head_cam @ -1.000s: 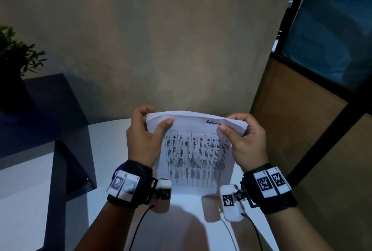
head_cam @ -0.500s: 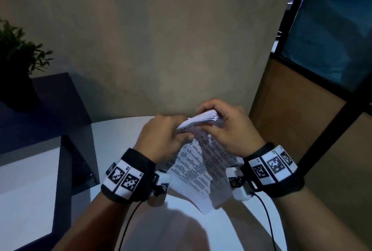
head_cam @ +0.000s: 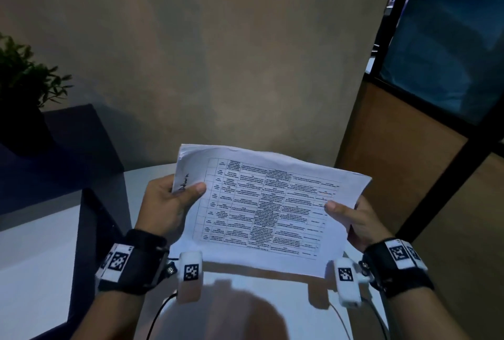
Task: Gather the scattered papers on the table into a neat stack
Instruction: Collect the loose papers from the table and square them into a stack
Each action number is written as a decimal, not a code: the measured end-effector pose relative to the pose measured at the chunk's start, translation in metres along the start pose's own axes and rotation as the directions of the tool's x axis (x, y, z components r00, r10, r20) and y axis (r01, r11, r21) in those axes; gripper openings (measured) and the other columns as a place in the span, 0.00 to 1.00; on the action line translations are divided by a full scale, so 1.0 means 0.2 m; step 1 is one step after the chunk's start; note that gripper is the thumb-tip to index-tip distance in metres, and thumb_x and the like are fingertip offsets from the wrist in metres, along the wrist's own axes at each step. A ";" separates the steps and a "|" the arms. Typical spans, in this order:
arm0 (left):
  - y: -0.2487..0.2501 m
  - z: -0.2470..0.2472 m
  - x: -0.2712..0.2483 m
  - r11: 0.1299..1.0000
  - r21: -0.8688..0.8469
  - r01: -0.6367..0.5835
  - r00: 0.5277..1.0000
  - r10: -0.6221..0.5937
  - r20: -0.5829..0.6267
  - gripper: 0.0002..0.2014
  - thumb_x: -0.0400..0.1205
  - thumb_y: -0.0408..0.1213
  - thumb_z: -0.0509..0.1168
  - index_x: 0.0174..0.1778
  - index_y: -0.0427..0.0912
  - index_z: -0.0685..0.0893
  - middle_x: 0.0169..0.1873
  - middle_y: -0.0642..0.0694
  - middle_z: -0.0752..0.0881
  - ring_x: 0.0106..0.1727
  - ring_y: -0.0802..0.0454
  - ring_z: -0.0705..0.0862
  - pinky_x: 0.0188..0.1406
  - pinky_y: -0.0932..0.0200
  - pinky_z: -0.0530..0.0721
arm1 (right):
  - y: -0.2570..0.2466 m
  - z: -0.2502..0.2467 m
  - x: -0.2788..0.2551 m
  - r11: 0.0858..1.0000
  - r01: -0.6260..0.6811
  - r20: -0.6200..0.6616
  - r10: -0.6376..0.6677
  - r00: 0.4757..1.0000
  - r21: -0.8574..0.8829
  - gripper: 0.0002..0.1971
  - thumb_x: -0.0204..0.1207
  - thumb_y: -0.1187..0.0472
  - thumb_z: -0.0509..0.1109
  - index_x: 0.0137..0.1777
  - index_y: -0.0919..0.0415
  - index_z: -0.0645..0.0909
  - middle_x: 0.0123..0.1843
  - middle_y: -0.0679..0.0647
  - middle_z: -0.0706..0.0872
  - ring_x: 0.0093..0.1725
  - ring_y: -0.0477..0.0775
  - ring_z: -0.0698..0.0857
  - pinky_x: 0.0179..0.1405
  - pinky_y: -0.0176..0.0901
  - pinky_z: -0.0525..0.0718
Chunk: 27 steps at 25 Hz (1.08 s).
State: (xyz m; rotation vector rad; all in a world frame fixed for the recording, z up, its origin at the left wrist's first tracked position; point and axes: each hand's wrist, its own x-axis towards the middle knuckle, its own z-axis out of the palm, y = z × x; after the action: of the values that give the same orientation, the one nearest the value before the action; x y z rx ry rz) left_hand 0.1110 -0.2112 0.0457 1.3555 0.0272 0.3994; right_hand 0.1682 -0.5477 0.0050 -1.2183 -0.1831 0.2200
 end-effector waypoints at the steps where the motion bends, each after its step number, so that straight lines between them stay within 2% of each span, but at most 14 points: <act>1: -0.03 -0.01 -0.01 1.000 -0.024 0.000 1.000 0.000 -0.006 0.07 0.72 0.24 0.72 0.42 0.35 0.93 0.47 0.33 0.92 0.51 0.32 0.90 0.53 0.40 0.88 | 0.01 -0.01 -0.01 1.000 -0.012 -0.004 0.012 1.000 -0.024 0.17 0.71 0.69 0.70 0.60 0.62 0.88 0.63 0.67 0.89 0.62 0.73 0.87 0.54 0.62 0.90; 4: -0.15 -0.05 -0.01 0.998 -0.046 0.043 0.999 -0.044 -0.030 0.18 0.65 0.39 0.82 0.48 0.34 0.92 0.51 0.31 0.91 0.55 0.30 0.89 0.59 0.35 0.85 | 0.06 -0.03 -0.03 0.997 -0.042 -0.031 0.040 0.999 -0.072 0.19 0.73 0.63 0.79 0.64 0.66 0.85 0.62 0.66 0.90 0.63 0.72 0.87 0.53 0.58 0.90; 6: -0.19 -0.05 -0.03 0.999 -0.012 0.039 0.999 -0.039 -0.029 0.16 0.72 0.38 0.79 0.53 0.38 0.91 0.54 0.36 0.91 0.57 0.33 0.89 0.59 0.37 0.85 | 0.09 -0.01 -0.02 0.986 0.009 -0.109 -0.028 0.994 -0.164 0.16 0.80 0.63 0.71 0.67 0.65 0.83 0.62 0.61 0.91 0.62 0.66 0.89 0.59 0.60 0.87; 8: -0.21 -0.02 -0.06 0.995 0.095 0.002 1.000 -0.001 -0.020 0.10 0.81 0.31 0.69 0.58 0.41 0.88 0.51 0.46 0.93 0.55 0.45 0.91 0.52 0.49 0.88 | 0.11 0.02 0.01 0.938 0.087 -0.177 -0.154 0.972 -0.336 0.12 0.82 0.63 0.69 0.64 0.59 0.84 0.59 0.52 0.93 0.61 0.56 0.90 0.62 0.56 0.85; 10: -0.26 0.02 -0.11 0.989 0.146 0.001 0.997 0.012 -0.082 0.11 0.81 0.25 0.67 0.58 0.39 0.83 0.43 0.55 0.93 0.48 0.62 0.91 0.39 0.67 0.87 | 0.15 0.04 0.01 0.899 0.087 -0.253 -0.212 0.944 -0.428 0.11 0.82 0.60 0.70 0.63 0.56 0.84 0.56 0.47 0.93 0.60 0.51 0.90 0.61 0.50 0.85; 11: -0.30 0.03 -0.14 0.985 0.174 0.015 0.994 0.004 -0.105 0.14 0.79 0.23 0.69 0.59 0.37 0.81 0.42 0.56 0.92 0.44 0.68 0.90 0.37 0.69 0.87 | 0.18 0.05 0.00 0.889 0.057 -0.282 -0.205 0.937 -0.455 0.13 0.82 0.58 0.70 0.65 0.57 0.82 0.57 0.46 0.91 0.60 0.51 0.89 0.61 0.49 0.84; 12: -0.37 0.02 -0.17 0.973 0.227 0.043 0.991 -0.013 -0.132 0.17 0.77 0.25 0.73 0.60 0.38 0.80 0.45 0.57 0.90 0.44 0.71 0.88 0.40 0.66 0.89 | 0.24 0.05 -0.01 0.871 0.013 -0.301 -0.184 0.936 -0.492 0.16 0.81 0.56 0.72 0.66 0.57 0.81 0.58 0.46 0.89 0.61 0.51 0.87 0.62 0.50 0.83; 14: -0.53 -0.04 -0.21 0.936 0.326 0.135 0.983 -0.086 -0.161 0.22 0.76 0.33 0.76 0.65 0.43 0.79 0.55 0.52 0.88 0.55 0.63 0.87 0.57 0.47 0.89 | 0.40 0.03 -0.05 0.835 -0.087 -0.333 -0.119 0.936 -0.543 0.22 0.78 0.53 0.75 0.70 0.56 0.79 0.62 0.49 0.87 0.64 0.53 0.84 0.68 0.53 0.80; 16: -0.62 -0.07 -0.23 0.930 0.300 0.211 0.969 -0.159 -0.189 0.20 0.77 0.33 0.74 0.65 0.49 0.80 0.58 0.49 0.88 0.61 0.48 0.86 0.61 0.40 0.86 | 0.49 0.03 -0.09 0.848 -0.145 -0.390 -0.078 0.917 -0.509 0.22 0.77 0.53 0.77 0.69 0.58 0.81 0.63 0.55 0.88 0.66 0.58 0.85 0.70 0.56 0.81; 18: -0.63 -0.05 -0.22 0.940 0.255 0.226 0.961 -0.173 -0.215 0.18 0.79 0.32 0.73 0.62 0.51 0.81 0.56 0.49 0.89 0.61 0.46 0.87 0.60 0.44 0.86 | 0.47 0.05 -0.08 0.872 -0.158 -0.412 -0.054 0.909 -0.464 0.17 0.78 0.57 0.75 0.66 0.59 0.84 0.59 0.54 0.90 0.62 0.58 0.87 0.66 0.51 0.82; 20: -0.62 -0.05 -0.19 0.953 0.225 0.204 0.964 -0.157 -0.213 0.16 0.79 0.30 0.71 0.61 0.51 0.82 0.54 0.53 0.89 0.59 0.50 0.87 0.57 0.51 0.86 | 0.41 0.07 -0.06 0.894 -0.137 -0.407 -0.055 0.912 -0.428 0.10 0.79 0.59 0.74 0.60 0.55 0.86 0.53 0.47 0.90 0.58 0.54 0.88 0.63 0.48 0.82; 22: -0.61 -0.07 -0.16 0.950 0.239 0.199 0.966 -0.149 -0.212 0.17 0.79 0.30 0.72 0.60 0.52 0.82 0.54 0.55 0.89 0.59 0.50 0.87 0.57 0.50 0.86 | 0.39 0.06 -0.04 0.888 -0.139 -0.378 -0.042 0.925 -0.439 0.08 0.79 0.60 0.75 0.56 0.50 0.85 0.52 0.44 0.90 0.58 0.53 0.88 0.62 0.48 0.82; 25: -0.59 -0.09 -0.16 0.946 0.273 0.174 0.979 -0.136 -0.153 0.20 0.78 0.31 0.73 0.61 0.56 0.79 0.56 0.55 0.88 0.60 0.51 0.86 0.56 0.49 0.87 | 0.41 0.03 -0.04 0.876 -0.124 -0.378 -0.071 0.923 -0.467 0.19 0.75 0.61 0.78 0.65 0.54 0.80 0.60 0.51 0.88 0.65 0.58 0.85 0.65 0.54 0.83; 27: -0.53 -0.06 -0.14 0.972 0.214 0.101 0.987 -0.072 -0.142 0.20 0.79 0.30 0.72 0.62 0.55 0.76 0.56 0.56 0.87 0.57 0.61 0.86 0.52 0.63 0.86 | 0.39 0.04 -0.04 0.890 -0.021 -0.384 -0.175 0.907 -0.456 0.26 0.72 0.62 0.81 0.69 0.52 0.76 0.63 0.52 0.86 0.64 0.54 0.84 0.62 0.52 0.86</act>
State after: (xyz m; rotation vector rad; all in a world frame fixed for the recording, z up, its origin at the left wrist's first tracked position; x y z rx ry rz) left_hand 0.1090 -0.2248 -0.0630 1.5384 0.2476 0.4218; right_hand 0.1525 -0.5161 -0.0655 -1.6897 0.0991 -0.1718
